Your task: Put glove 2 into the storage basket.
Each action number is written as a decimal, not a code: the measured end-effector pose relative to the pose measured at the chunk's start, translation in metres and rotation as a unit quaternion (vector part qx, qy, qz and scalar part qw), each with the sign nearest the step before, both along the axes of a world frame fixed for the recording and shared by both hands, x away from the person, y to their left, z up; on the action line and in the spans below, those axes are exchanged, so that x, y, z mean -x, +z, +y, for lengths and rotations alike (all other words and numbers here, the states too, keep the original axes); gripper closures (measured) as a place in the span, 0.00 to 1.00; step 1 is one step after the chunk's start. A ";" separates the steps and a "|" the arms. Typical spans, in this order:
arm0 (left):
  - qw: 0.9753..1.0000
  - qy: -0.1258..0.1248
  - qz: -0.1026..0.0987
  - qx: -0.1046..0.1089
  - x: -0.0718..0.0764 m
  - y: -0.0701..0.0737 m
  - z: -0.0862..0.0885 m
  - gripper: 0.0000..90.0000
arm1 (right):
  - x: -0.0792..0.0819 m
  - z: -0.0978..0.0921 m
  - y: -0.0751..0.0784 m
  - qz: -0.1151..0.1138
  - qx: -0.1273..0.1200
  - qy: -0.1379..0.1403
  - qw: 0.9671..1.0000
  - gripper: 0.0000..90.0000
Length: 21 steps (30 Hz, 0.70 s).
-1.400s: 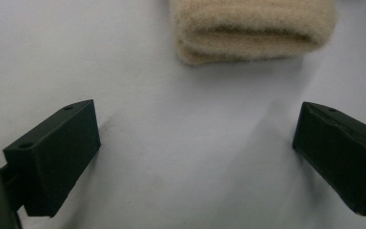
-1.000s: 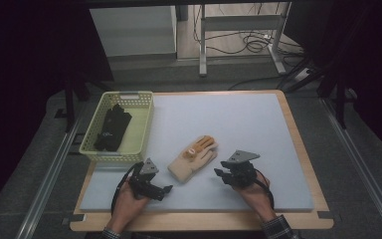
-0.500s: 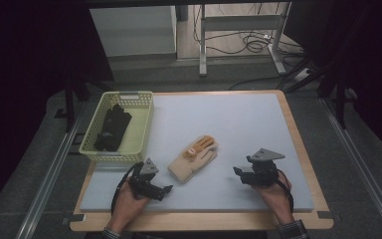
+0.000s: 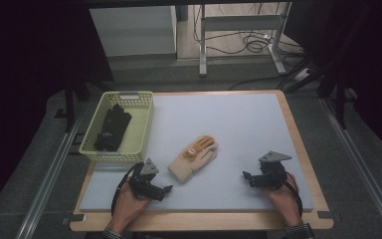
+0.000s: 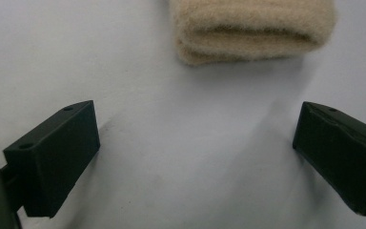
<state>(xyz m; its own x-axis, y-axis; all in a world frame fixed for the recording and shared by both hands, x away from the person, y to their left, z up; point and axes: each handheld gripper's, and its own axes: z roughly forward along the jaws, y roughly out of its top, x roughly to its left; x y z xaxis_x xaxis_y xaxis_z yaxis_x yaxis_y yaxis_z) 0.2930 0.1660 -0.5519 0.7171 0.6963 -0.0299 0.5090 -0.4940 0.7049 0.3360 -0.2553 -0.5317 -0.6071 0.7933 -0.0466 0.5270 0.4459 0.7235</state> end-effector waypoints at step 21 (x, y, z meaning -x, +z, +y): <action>0.999 -0.011 0.030 0.031 -0.007 0.021 -0.010 0.01 | 0.000 0.000 -0.001 -0.004 0.000 0.000 1.000 0.17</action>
<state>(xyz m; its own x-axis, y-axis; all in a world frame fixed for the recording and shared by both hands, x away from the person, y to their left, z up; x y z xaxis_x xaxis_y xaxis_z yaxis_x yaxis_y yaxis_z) 0.3000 0.1555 -0.5314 0.7277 0.6761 -0.1155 0.5411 -0.4624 0.7024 0.3356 -0.2556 -0.5324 -0.6074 0.7927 -0.0519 0.5209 0.4468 0.7273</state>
